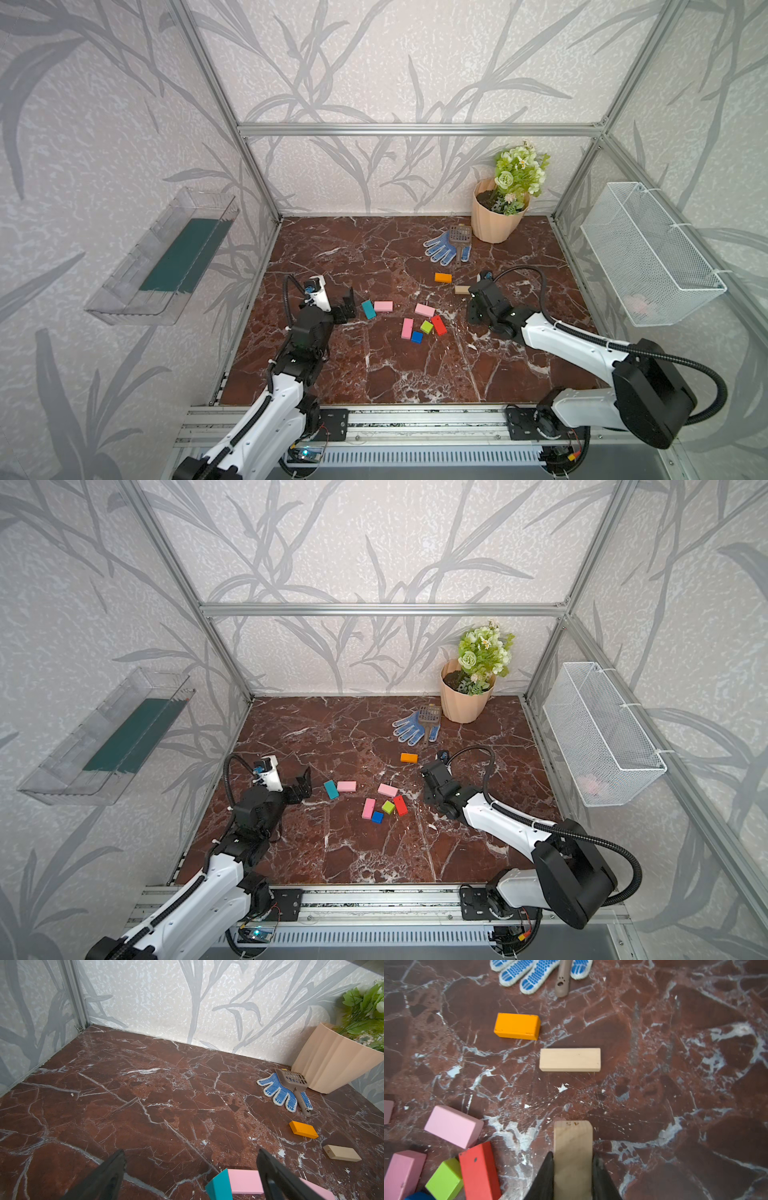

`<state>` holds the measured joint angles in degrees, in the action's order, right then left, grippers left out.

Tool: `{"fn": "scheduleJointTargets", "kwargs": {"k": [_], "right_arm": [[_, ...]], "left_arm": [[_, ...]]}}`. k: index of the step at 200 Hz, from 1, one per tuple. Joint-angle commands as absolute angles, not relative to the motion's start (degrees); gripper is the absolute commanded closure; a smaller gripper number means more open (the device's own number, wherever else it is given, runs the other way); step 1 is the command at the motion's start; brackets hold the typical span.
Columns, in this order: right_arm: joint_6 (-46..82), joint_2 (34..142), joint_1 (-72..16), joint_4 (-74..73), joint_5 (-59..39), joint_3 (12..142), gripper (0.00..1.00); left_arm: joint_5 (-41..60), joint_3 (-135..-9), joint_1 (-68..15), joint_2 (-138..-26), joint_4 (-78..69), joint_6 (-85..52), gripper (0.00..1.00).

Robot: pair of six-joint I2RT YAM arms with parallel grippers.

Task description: Build the wood block tower

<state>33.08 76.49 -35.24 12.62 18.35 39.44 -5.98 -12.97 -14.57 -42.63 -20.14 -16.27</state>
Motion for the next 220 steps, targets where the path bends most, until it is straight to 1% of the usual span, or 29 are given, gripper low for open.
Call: {"fn": "scheduleJointTargets", "kwargs": {"k": [1,32,50,59,67,114,130,146,156,164,193,212,220], "right_arm": [[35.33,77.21,-34.48,9.44,17.86,39.59,0.92],[35.34,81.65,-32.05,8.23,14.76,40.01,0.92],[35.29,85.30,-29.83,9.14,10.46,41.80,0.96],[35.42,87.17,-28.92,9.47,9.03,42.72,1.00],[35.42,88.71,-28.36,9.74,8.01,43.57,1.00],[35.33,93.19,-28.05,9.66,7.57,45.63,1.00],[35.33,93.51,-28.07,10.00,7.91,45.84,0.94],[35.22,93.19,-28.04,10.23,8.14,45.71,0.81],[35.32,92.55,-28.04,10.79,9.05,45.50,0.68],[35.30,91.70,-28.06,11.19,9.92,45.07,0.63],[34.98,87.67,-28.09,12.61,11.69,43.11,0.53],[34.24,84.60,-28.17,12.16,10.52,40.92,0.45],[34.19,83.15,-28.23,11.72,9.84,39.69,0.43]], "left_arm": [[-7.41,-13.09,-14.76,-43.01,-20.30,-16.17,0.01],[-7.53,-13.44,-14.71,-43.81,-20.13,-16.32,0.01],[-7.58,-13.71,-14.69,-44.16,-20.12,-16.26,0.01],[-7.57,-13.71,-14.69,-44.32,-20.13,-16.26,0.01],[-7.65,-13.80,-14.73,-44.41,-20.13,-16.30,0.01],[-7.69,-13.97,-14.73,-44.77,-20.13,-16.18,0.01],[-7.73,-13.90,-14.76,-44.66,-20.12,-16.26,0.01],[-7.81,-13.83,-14.70,-44.69,-20.10,-16.26,0.01],[-7.70,-13.89,-14.76,-44.69,-20.13,-16.27,0.01],[-7.73,-13.88,-14.76,-44.65,-20.12,-16.21,0.01],[-7.65,-13.89,-14.73,-44.54,-20.04,-16.21,0.01],[-7.57,-13.85,-14.72,-44.46,-20.04,-16.26,0.01],[-7.56,-13.80,-14.76,-44.32,-20.04,-16.28,0.01]]}}
